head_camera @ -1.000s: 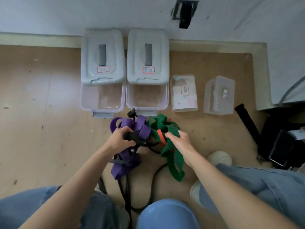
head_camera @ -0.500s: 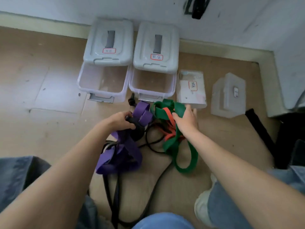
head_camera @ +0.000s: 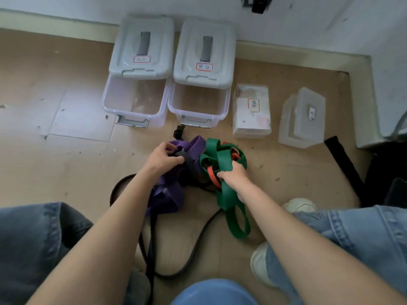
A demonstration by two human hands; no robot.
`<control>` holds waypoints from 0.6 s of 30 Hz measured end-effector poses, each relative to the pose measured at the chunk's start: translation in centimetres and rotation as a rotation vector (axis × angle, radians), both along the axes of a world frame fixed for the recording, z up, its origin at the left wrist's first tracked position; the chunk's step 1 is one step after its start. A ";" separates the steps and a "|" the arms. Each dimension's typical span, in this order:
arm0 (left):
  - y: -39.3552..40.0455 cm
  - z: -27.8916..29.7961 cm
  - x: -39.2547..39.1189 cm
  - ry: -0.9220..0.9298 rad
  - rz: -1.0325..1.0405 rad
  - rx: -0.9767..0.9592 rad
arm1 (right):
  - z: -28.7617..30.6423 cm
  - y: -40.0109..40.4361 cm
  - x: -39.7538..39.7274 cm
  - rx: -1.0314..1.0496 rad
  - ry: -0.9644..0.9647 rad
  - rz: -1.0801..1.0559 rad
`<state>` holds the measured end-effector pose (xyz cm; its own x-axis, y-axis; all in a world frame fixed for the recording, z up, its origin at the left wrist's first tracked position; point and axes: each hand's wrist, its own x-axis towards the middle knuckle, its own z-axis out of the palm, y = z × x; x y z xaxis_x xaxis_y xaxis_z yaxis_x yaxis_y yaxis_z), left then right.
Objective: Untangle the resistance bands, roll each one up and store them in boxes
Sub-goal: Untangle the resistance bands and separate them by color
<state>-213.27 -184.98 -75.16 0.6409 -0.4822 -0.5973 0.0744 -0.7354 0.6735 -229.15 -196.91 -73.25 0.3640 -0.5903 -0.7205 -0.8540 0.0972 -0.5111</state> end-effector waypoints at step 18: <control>2.5 16.0 -4.9 -0.054 -0.046 -0.286 | 10.0 0.9 0.4 0.252 -0.531 0.368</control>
<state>-218.13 -182.48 -59.16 0.6413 -0.6558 -0.3985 0.0035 -0.5167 0.8561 -228.79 -196.02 -63.24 0.8498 -0.1991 -0.4881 -0.4944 0.0198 -0.8690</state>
